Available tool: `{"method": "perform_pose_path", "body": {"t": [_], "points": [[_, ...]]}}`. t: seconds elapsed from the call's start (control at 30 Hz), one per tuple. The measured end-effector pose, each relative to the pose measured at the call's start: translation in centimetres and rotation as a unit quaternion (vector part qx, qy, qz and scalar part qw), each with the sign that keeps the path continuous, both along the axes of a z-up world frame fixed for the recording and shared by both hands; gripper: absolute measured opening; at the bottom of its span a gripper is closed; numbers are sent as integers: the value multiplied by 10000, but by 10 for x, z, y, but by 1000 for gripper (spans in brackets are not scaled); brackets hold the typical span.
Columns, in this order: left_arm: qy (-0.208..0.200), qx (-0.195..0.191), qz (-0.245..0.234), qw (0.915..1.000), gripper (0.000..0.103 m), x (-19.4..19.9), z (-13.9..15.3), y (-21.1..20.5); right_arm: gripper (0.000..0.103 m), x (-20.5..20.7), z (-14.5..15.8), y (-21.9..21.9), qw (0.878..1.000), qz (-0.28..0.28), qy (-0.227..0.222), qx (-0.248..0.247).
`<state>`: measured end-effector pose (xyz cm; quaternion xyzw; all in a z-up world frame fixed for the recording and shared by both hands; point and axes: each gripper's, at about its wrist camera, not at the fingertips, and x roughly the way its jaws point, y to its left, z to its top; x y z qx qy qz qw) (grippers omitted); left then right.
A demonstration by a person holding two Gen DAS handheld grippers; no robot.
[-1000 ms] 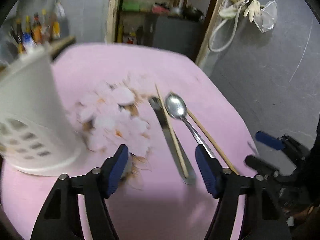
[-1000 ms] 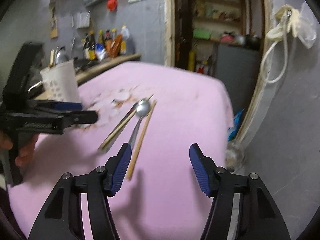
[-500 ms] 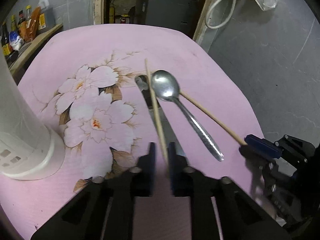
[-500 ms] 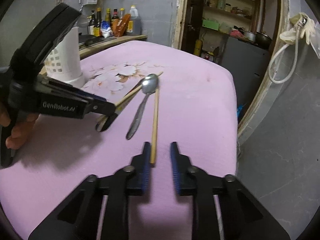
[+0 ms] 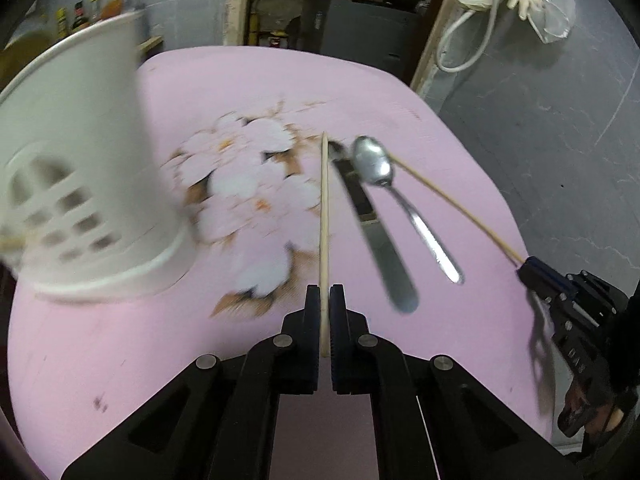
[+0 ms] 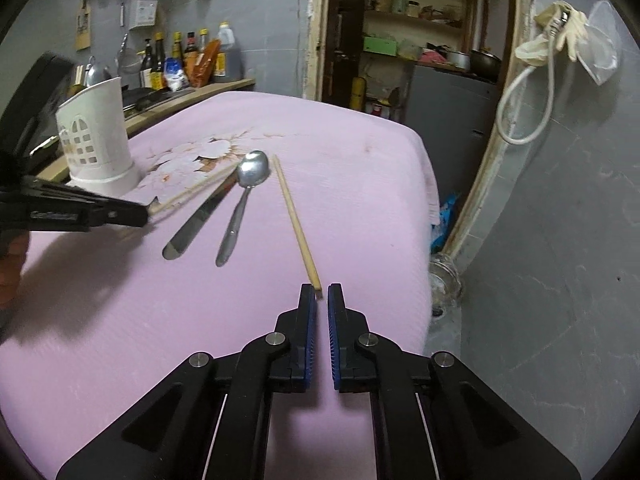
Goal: Organize utensils
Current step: 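Close left tool on one chopstick while right tool closes on another chopstick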
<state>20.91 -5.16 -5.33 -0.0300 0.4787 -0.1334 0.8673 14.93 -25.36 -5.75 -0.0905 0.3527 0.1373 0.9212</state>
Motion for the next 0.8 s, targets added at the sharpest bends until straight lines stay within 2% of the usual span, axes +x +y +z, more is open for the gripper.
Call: {"method": "perform_pose_path", "body": {"t": [0.13, 0.33, 0.47, 0.63, 0.8], "points": [[24, 5, 111, 9999, 2, -17, 1, 15, 5, -5, 2, -6, 9999, -81, 54, 70], [-105, 226, 12, 9997, 3, -26, 10, 13, 9, 9, 7, -1, 9996, 168, 204, 129], [-63, 311, -131, 9994, 7, -14, 11, 4, 22, 33, 10, 11, 9981, 488, 360, 73], [25, 440, -249, 9987, 11, 12, 6, -5, 22, 72, 7, 30, 9942, 843, 645, -166], [252, 521, -388, 9976, 11, 39, -3, -16, 22, 113, 7, 42, 9893, 1055, 995, -150]]}}
